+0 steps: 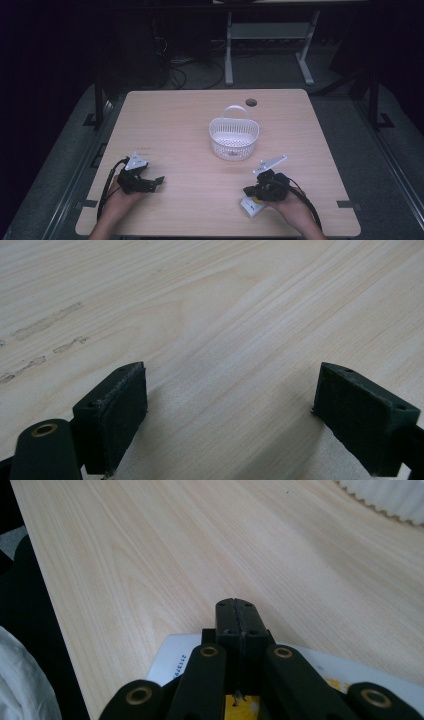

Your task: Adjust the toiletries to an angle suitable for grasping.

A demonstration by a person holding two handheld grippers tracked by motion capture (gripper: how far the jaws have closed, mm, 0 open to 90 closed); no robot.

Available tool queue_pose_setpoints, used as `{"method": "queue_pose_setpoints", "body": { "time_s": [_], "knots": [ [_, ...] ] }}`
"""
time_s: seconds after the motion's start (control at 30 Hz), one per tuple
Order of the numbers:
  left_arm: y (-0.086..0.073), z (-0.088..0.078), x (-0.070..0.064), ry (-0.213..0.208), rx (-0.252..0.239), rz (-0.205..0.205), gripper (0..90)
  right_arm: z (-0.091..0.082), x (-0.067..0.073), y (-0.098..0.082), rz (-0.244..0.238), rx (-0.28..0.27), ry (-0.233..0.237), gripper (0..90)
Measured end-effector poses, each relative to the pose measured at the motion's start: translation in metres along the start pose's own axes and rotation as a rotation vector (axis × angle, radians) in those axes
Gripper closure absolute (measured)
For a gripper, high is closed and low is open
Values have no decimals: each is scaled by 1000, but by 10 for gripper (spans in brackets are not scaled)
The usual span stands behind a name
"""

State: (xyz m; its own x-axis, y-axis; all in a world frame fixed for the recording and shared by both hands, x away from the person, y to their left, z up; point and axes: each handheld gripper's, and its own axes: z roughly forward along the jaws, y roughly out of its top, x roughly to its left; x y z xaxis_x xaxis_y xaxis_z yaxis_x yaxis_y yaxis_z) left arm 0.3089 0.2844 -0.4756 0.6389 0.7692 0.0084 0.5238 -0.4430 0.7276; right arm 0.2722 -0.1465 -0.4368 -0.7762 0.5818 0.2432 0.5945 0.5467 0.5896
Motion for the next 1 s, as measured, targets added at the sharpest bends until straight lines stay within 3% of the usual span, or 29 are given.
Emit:
{"method": "queue_pose_setpoints", "body": {
  "time_s": [0.23, 0.53, 1.0],
  "knots": [
    [0, 0, 0, 0, 0, 0, 134, -13, -3, -2, 9, -59, -20, 897],
    [0, 0, 0, 0, 0, 0, 134, -49, -18, -20, 55, -109, -88, 897],
    [0, 0, 0, 0, 0, 0, 134, -77, -41, -50, 127, -137, -185, 897]
  ]
}}
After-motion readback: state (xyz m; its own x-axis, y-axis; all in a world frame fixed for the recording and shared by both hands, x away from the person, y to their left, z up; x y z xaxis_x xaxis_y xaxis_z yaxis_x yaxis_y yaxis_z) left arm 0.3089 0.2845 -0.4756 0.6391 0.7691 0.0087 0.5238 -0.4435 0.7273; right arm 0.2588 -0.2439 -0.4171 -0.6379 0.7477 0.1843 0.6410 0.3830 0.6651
